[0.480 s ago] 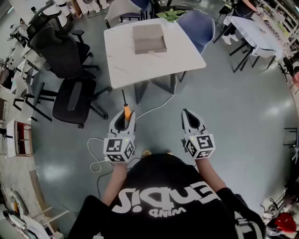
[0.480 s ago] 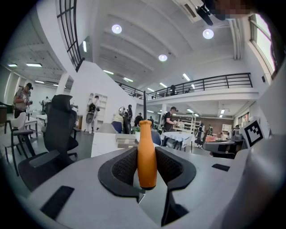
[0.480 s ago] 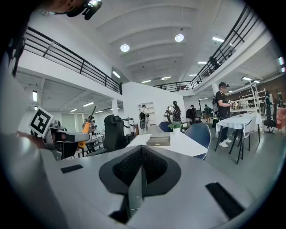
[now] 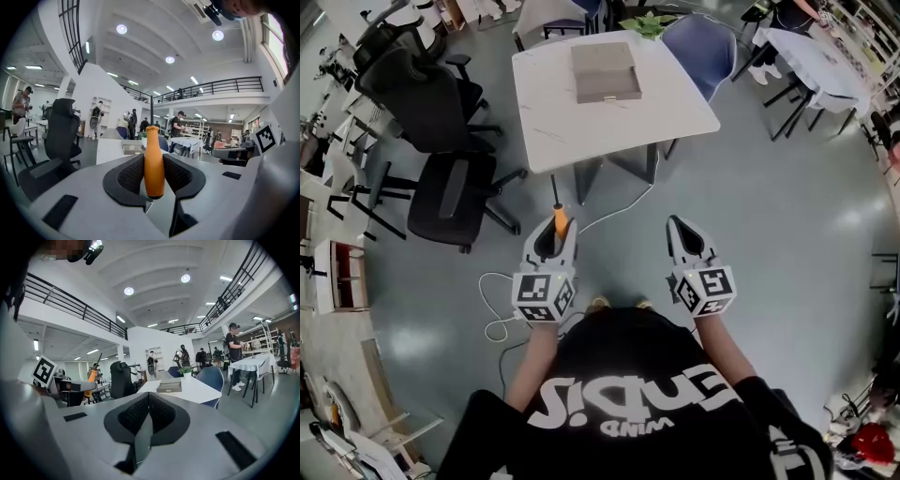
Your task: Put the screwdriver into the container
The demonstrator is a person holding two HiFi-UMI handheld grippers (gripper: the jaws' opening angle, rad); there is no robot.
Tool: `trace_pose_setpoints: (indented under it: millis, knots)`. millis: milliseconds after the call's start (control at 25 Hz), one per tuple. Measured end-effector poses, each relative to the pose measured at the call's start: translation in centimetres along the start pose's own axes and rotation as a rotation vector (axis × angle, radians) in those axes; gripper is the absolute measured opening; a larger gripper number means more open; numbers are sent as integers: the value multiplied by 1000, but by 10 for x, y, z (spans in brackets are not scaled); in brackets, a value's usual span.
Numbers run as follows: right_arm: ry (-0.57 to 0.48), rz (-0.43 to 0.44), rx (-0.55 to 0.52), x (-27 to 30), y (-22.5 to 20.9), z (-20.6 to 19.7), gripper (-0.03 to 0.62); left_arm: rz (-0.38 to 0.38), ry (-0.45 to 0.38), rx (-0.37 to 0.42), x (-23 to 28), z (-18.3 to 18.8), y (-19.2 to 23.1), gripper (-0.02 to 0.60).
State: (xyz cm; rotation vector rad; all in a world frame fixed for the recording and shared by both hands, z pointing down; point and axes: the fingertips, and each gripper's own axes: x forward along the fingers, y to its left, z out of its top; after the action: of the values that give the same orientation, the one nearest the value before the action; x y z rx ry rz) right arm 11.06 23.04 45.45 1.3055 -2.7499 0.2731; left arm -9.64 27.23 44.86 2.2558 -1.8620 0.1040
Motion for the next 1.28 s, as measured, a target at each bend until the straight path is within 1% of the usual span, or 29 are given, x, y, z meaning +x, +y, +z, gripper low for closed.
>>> trace_pose_setpoints:
  millis: [200,440,720,880,1040,1280]
  knots:
    - [3,-17,-1,11,8,-2,12,-24,-3,14,5,3,15,129]
    - [-8,-77,6,27,10,-14,12,-61,-8,28,19,2,32,130]
    - [-11,-117,7,50,-1,-2,12,-96,-9,39,43,11,44,130]
    - [-13,-121,13,73,-16,-2,12,-103,-9,34,69,11,50,129]
    - [-12,-110,11,108,-35,2,12,-102,-20,23,105,18,62,130]
    - [-28,-103,-13,172,-81,25,12,-99,-37,27,175,40,79,130]
